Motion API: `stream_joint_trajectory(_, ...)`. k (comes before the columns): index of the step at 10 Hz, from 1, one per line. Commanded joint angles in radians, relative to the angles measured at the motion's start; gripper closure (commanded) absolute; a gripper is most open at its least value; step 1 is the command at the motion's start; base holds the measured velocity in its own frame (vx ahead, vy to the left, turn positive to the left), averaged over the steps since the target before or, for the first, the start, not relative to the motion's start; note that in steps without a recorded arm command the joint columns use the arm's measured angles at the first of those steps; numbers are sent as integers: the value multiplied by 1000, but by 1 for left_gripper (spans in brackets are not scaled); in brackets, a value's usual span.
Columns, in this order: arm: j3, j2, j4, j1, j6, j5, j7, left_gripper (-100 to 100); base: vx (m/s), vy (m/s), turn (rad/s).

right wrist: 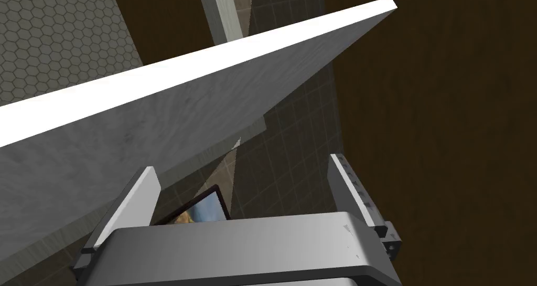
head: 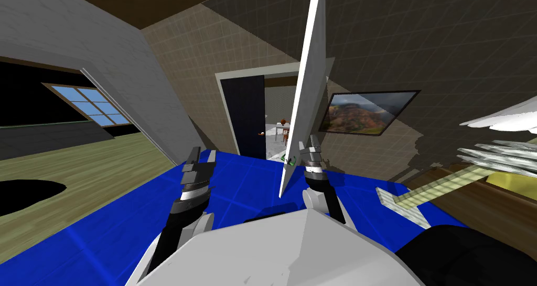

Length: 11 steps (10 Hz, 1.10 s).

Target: Pull the door open

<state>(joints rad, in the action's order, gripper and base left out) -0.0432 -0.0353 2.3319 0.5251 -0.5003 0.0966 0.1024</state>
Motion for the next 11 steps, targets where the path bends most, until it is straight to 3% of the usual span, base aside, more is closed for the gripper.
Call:
stream_joint_trajectory(1,-4,-6,-34,-15,-8,-15,-8,-100,5,-2,-18)
stream_joint_trajectory(11,-26,-31,-241,-104,-55,-107,-58,-100,120,43,-36)
